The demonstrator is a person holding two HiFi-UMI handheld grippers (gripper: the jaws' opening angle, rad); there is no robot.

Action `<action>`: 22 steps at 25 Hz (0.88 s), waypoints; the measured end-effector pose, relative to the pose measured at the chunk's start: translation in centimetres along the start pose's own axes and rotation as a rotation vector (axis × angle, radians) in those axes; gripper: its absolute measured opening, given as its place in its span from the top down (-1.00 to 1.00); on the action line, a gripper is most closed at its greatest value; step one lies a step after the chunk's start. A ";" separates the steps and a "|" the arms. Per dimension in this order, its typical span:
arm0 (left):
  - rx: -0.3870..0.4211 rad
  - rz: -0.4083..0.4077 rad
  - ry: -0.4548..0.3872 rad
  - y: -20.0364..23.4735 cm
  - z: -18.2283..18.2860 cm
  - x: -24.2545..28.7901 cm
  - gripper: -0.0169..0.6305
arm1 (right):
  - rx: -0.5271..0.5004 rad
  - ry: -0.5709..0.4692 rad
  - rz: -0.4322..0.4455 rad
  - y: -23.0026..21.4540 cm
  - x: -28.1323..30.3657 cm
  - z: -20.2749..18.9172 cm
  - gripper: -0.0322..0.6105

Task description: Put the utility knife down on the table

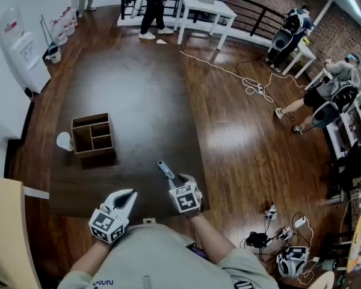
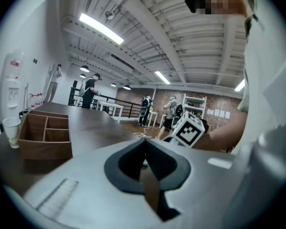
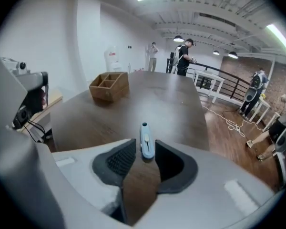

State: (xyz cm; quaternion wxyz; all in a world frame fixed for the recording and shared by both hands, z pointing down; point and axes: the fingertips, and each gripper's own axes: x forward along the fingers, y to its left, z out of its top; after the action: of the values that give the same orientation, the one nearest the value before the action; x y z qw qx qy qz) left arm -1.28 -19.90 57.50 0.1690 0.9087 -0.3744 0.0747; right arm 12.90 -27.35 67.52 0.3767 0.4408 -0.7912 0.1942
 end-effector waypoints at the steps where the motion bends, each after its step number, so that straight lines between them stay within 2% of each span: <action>1: 0.001 -0.003 -0.002 -0.1 -0.3 -0.1 0.94 | 0.025 -0.048 -0.007 0.5 -1.1 0.4 0.52; 3: 0.006 -0.007 -0.005 -0.5 -0.8 -0.5 0.94 | 0.058 -0.138 -0.018 1.6 -3.4 0.9 0.69; 4: 0.011 -0.011 -0.007 -0.8 -1.0 -0.8 0.94 | 0.064 -0.180 -0.022 2.3 -4.5 1.1 0.88; 5: 0.015 -0.016 -0.009 -1.1 -1.1 -1.1 0.94 | 0.069 -0.217 -0.021 3.1 -5.6 1.3 0.90; 10: -0.010 -0.059 -0.061 -3.0 -0.1 -4.2 0.94 | 0.106 -0.355 -0.034 7.6 -11.2 2.0 0.90; 15: 0.020 -0.104 -0.115 -6.0 0.7 -9.3 0.94 | 0.147 -0.430 -0.067 12.6 -16.1 0.3 0.90; 22: 0.032 -0.172 -0.075 -11.8 -1.7 -16.3 0.94 | 0.188 -0.459 -0.136 18.5 -21.6 -3.8 0.90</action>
State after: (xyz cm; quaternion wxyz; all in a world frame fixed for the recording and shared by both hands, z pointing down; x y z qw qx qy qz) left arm -4.49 -0.74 51.86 0.1462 0.9422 -0.2998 0.0319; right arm 5.96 -3.04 53.83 0.1570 0.5584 -0.8032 0.1360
